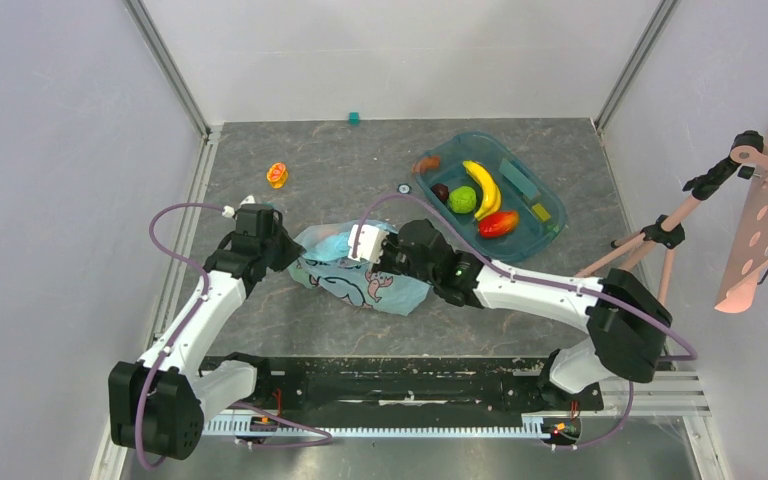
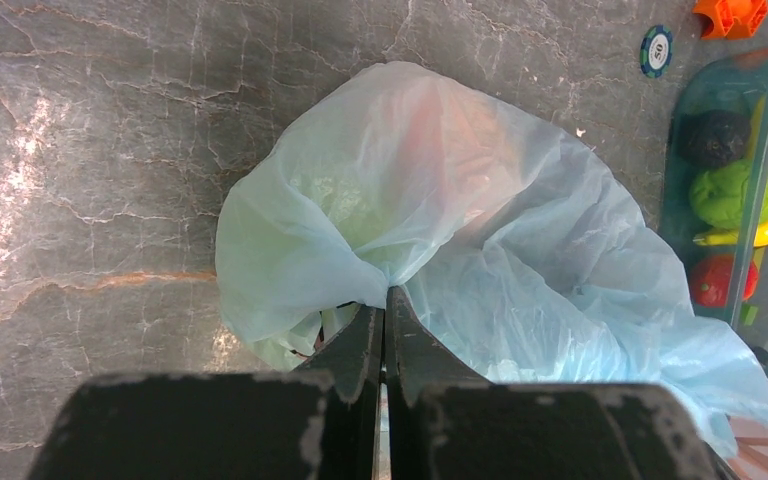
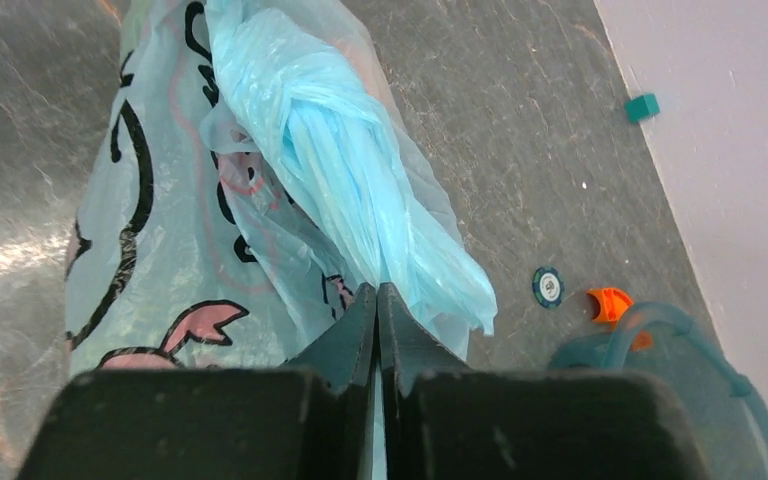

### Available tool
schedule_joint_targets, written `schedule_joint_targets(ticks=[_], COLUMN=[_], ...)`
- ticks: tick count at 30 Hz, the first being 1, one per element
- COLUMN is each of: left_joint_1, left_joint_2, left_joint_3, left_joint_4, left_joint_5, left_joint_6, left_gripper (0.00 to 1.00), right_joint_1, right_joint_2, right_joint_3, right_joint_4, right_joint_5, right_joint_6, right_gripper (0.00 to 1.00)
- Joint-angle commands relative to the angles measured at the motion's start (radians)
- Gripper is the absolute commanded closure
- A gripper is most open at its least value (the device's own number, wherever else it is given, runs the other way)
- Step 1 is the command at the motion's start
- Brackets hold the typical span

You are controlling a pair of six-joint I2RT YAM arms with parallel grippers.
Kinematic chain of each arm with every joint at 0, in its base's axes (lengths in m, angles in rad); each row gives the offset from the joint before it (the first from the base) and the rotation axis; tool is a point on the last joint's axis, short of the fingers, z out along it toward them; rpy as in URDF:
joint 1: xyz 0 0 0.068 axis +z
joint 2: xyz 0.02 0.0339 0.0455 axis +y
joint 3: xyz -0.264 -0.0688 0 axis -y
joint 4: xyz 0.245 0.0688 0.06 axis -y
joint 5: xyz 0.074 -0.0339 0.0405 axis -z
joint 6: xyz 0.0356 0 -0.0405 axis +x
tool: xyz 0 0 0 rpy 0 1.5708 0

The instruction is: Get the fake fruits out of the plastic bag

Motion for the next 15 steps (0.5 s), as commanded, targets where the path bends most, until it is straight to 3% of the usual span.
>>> schedule_joint_targets(ticks=[1,8,12,15], left_joint_1=[0.003,0.005,0.006,0.008], left_joint_2=[-0.004,-0.011,-0.014,-0.018], left_joint_3=[0.041,0.040,0.040,0.040], left_joint_4=[0.003,-0.008,-0.015,-0.017], left_joint_5=[-0.025,-0.035,-0.038,-0.040], left_joint_6=[0.050,0.060,0.064,0.067], left_gripper=[0.98,0.98,0.98,0.98], right_joint_1=[0.002,-0.024,-0.048,-0.079], right_joint_2=[-0.106,-0.238,-0.334,-0.395], right_joint_3=[-0.064,-0.205,-0.317,-0.383], right_joint_4=[0.111,0.241,0.322,0.359], right_joint_5=[0.022,0.120,0.300,0.291], right_joint_6=[0.143,0.370,0.600,0.712], right_gripper=[1.00,1.00,1.00,1.00])
